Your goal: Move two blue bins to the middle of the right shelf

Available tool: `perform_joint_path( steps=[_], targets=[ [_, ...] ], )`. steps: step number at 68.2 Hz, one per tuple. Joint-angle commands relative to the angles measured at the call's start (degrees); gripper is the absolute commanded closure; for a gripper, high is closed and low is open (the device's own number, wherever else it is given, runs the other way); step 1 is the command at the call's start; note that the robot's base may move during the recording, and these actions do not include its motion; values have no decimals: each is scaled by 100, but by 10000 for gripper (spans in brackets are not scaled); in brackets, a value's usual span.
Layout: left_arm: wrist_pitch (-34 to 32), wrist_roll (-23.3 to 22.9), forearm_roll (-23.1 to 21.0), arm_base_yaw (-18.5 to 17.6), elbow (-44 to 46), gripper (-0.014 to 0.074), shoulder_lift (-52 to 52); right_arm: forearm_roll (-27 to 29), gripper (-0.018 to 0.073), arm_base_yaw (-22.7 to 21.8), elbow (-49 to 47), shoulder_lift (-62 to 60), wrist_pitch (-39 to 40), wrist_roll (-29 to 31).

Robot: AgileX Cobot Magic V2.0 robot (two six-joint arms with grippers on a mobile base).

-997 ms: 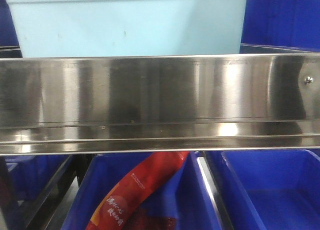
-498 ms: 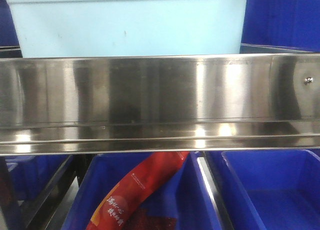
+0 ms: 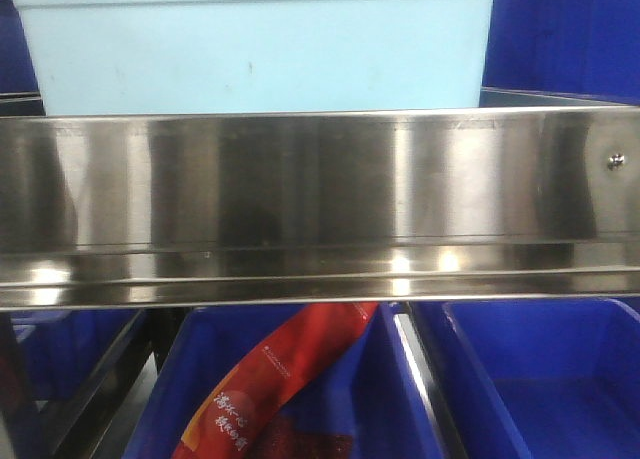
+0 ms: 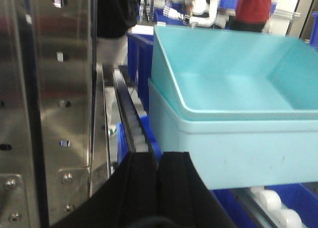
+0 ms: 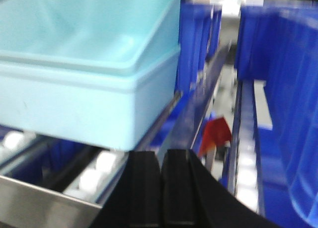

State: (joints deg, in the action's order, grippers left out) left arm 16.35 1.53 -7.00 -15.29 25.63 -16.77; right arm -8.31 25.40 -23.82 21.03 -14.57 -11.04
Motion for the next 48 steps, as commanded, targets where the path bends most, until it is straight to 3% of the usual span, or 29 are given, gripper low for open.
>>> perform_joint_path(
  steps=[1, 48],
  targets=[
    [-192, -45, -44, 27, -31, 707, 108, -59, 721, -32, 79, -370, 164, -9],
    [-232, -45, -44, 27, -31, 707, 105, -59, 721, -32, 92, -518, 173, -9]
  ],
)
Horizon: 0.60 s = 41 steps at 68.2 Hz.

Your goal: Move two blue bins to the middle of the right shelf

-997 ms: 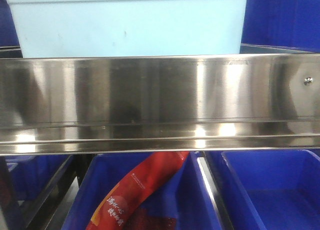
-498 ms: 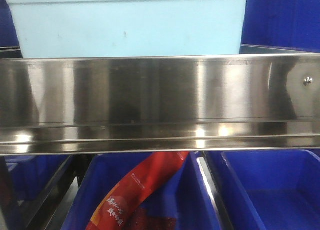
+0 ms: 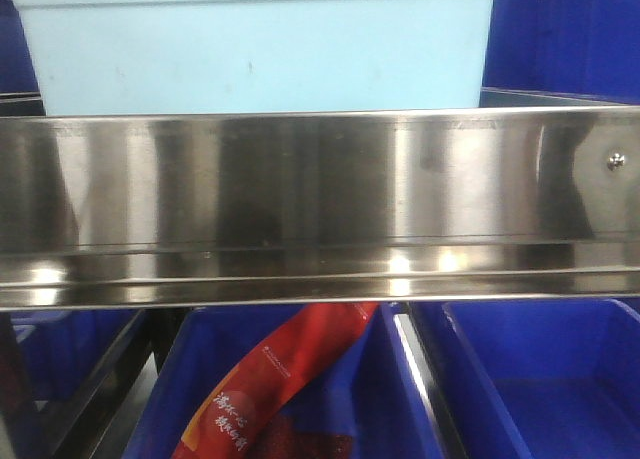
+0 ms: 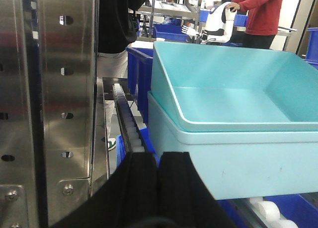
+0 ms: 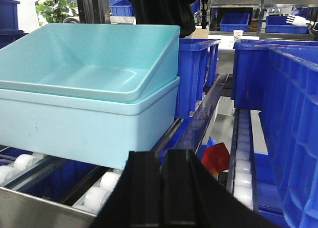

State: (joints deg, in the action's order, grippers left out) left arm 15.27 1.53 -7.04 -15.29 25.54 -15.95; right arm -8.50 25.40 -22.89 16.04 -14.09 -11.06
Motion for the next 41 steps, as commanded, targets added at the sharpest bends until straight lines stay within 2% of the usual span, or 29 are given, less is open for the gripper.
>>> perform_joint_path(
  steps=[1, 12, 19, 25, 41],
  targets=[
    [-124, -45, -40, 27, -22, 707, 23, -39, 721, -32, -1, -18, 125, -6],
    [-122, -45, -7, 27, -22, 707, 23, -39, 721, -32, -1, -18, 125, -6],
    [-94, -45, 704, 27, -22, 707, 98, -39, 721, -32, -1, -18, 125, -6],
    [-117, -45, 789, 68, -159, 707, 256, -39, 721, -32, -1, -18, 125, -6],
    [-493, -45, 865, 697, -1156, 707, 913, -39, 721, -32, -1, -18, 125, -6]
  ],
)
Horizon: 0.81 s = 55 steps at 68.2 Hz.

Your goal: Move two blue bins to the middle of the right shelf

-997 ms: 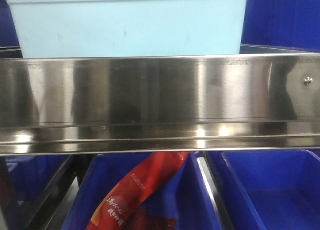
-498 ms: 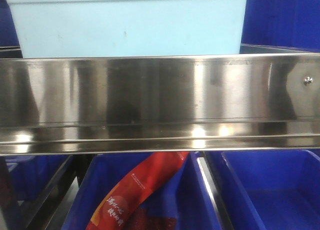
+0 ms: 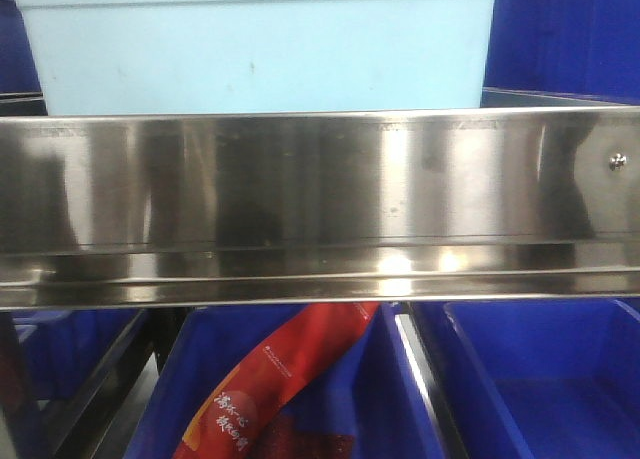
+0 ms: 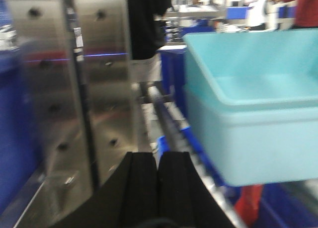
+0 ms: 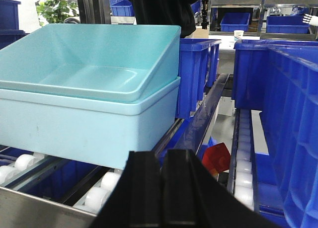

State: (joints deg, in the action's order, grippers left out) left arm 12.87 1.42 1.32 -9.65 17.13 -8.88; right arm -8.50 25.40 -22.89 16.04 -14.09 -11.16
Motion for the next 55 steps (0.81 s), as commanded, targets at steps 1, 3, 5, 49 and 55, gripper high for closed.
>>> perform_joint_path(
  steps=[1, 3, 5, 49, 55],
  targets=[
    [-293, -35, 29, 151, -390, 707, 250, -39, 721, -32, -1, -18, 125, 4],
    [-386, -57, 29, 167, -585, 707, 357, -39, 721, -32, -1, -18, 125, 4],
    [-497, -95, 29, 167, -784, 707, 440, -39, 721, -32, -1, -18, 125, 4],
    [-1250, -189, 39, 167, -1713, 707, 888, -39, 721, -32, -1, -18, 171, 4],
    [-1250, -189, 39, 167, -1713, 707, 888, -39, 721, -32, -1, -18, 171, 4]
  ],
)
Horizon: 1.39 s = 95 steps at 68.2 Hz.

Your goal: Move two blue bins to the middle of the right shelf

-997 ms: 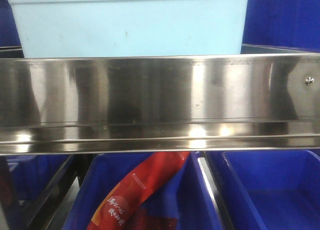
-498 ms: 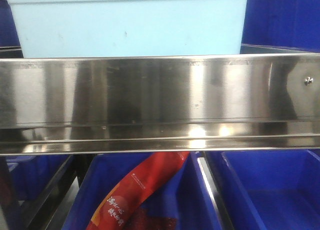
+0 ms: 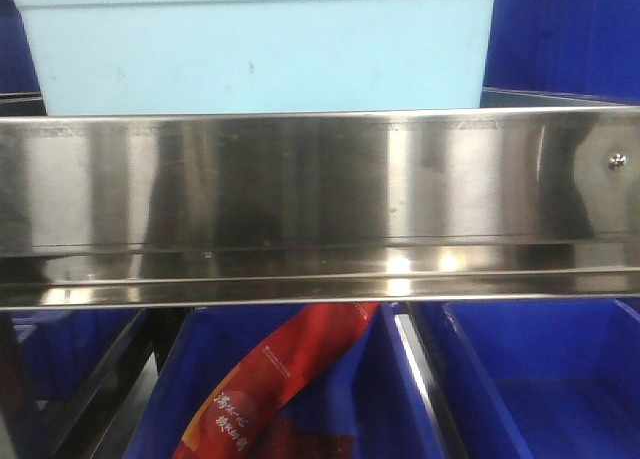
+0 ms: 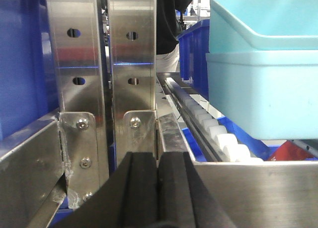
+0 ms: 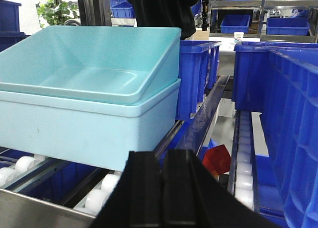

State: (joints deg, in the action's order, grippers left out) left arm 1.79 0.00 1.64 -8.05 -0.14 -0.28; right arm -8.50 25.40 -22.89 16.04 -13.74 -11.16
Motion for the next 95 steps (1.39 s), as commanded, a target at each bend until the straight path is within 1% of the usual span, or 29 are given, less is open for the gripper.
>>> perform_joint_path(
  steps=[1, 38, 43, 46, 51, 56, 65, 69, 77, 84, 95],
  targets=[
    [-142, -47, 8, 8, 14, 707, 28, -39, 721, -32, -1, -18, 137, 4],
    [-142, -47, 8, 8, 14, 707, 28, -51, 721, -32, -1, -18, 147, 4],
    [-142, -47, 8, 8, 14, 707, 28, -51, 721, -55, -1, -18, 147, 227],
    [-142, -47, 8, 8, 14, 707, 28, 23, 721, -150, -1, -18, 134, 464],
    [-142, -47, 8, 8, 14, 707, 28, 385, 721, -460, -1, -18, 134, 908],
    [-142, -47, 8, 8, 14, 707, 28, 946, 721, -1015, 39, -29, 134, 1413],
    [-142, -47, 8, 8, 14, 707, 28, 1292, 721, -1863, 394, -252, 304, 1457],
    [-142, -47, 8, 8, 14, 707, 28, 1451, 721, -2084, 619, -437, 343, 1468],
    [-142, -47, 8, 8, 14, 707, 28, 1536, 721, -2291, 1195, -814, 633, 1468],
    [-142, -47, 8, 8, 14, 707, 28, 1536, 721, -2302, 1735, -1191, 918, 1468],
    [-142, -47, 8, 8, 14, 707, 28, 1536, 721, -2302, 2289, -1604, 956, 1468]
  ],
)
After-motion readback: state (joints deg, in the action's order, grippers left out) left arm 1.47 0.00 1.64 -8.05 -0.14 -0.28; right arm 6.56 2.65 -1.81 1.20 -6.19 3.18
